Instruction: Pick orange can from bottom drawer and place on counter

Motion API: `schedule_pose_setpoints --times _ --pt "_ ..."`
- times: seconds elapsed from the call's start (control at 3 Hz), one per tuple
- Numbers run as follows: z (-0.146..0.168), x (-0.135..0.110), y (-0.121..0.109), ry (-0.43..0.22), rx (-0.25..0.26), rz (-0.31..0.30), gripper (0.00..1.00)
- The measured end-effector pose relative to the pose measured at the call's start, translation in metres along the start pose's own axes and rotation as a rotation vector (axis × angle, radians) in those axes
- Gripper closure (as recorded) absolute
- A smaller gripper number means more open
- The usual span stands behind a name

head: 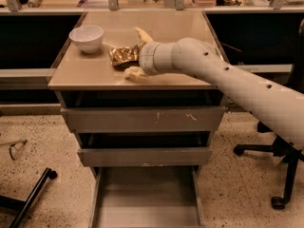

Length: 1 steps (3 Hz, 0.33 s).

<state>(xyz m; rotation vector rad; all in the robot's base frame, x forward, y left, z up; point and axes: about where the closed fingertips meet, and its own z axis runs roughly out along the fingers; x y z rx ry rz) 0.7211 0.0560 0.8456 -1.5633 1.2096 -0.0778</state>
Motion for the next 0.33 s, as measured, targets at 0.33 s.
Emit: schedule_pose_setpoints --times 0.33 --pt "0.0000 0.0000 0.0000 0.000 0.000 0.000 0.00"
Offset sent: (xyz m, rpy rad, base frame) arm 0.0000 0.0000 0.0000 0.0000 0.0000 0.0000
